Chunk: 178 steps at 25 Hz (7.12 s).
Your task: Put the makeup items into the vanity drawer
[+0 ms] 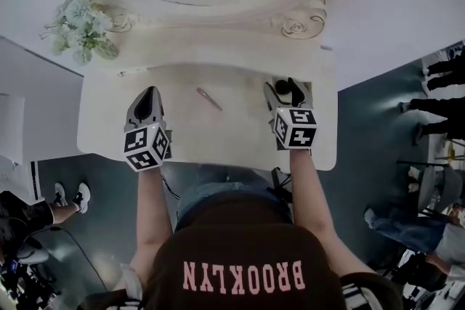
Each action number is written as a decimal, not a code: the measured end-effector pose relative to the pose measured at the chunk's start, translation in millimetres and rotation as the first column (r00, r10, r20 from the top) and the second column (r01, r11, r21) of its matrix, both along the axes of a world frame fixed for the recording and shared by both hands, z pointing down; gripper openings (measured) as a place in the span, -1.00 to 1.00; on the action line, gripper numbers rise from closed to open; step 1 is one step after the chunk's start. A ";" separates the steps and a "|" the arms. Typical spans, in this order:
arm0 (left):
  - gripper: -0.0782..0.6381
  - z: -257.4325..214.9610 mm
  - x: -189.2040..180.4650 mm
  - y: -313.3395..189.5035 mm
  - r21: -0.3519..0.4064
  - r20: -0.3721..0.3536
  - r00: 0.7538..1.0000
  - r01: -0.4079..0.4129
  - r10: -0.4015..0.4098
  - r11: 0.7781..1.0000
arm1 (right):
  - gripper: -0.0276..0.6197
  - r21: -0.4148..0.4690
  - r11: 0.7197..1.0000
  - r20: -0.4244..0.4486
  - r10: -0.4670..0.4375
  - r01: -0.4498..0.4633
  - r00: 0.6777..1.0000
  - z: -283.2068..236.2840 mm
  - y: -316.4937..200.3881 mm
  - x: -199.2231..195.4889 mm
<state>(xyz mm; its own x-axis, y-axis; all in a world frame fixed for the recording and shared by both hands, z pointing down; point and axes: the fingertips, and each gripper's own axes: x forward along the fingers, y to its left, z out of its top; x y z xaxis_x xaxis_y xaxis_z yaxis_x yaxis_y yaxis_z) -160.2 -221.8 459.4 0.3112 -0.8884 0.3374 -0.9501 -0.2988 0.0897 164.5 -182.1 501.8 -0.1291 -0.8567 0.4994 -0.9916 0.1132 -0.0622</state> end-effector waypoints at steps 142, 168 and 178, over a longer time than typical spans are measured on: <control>-0.76 11.0 84.3 26.7 -0.016 -0.025 0.999 -0.039 0.039 0.999 | -0.92 -0.038 0.990 -0.154 -0.140 0.136 0.978 -8.7 30.1 70.6; -0.76 -35.2 106.3 22.2 0.114 -0.033 0.905 -0.418 0.424 0.901 | -0.92 0.197 0.940 -0.110 0.305 -0.280 0.946 -69.2 124.9 41.1; -0.76 -51.9 123.8 42.2 0.166 -0.029 0.891 -0.443 0.453 0.881 | -0.92 0.229 0.933 -0.120 0.310 -0.277 0.943 -76.0 153.0 45.6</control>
